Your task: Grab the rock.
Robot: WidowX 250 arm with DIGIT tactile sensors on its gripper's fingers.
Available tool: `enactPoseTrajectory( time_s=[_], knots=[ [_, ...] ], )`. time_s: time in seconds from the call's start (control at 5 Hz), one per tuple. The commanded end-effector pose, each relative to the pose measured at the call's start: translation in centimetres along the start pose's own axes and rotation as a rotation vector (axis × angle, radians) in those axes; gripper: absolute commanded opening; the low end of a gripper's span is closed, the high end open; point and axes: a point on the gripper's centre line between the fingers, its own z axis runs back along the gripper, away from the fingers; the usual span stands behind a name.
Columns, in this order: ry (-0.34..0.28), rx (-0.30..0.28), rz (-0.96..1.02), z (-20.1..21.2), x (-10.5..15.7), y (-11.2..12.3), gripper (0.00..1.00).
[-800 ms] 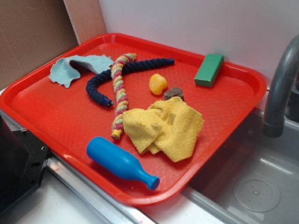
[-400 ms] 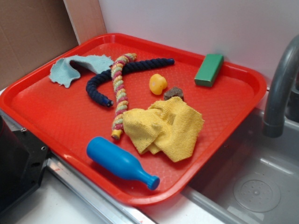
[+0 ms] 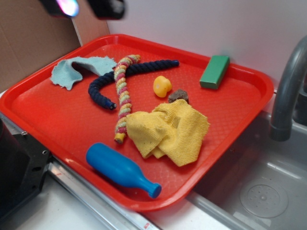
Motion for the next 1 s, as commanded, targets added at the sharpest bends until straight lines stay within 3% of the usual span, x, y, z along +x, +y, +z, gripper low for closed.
enactPoseTrajectory(
  time_s=[0.0,0.2,0.6,0.8],
  knots=[
    [0.101,-0.032,0.008,-7.6,1.4,-1.5,1.0],
    [0.155,0.007,-0.027,-9.7,0.7,-2.0,1.0],
    [0.129,-0.055,-0.194,-11.7,3.6,-5.2,1.0],
    [0.157,-0.047,-0.226,-13.1,3.4,-5.9,1.0]
  ],
)
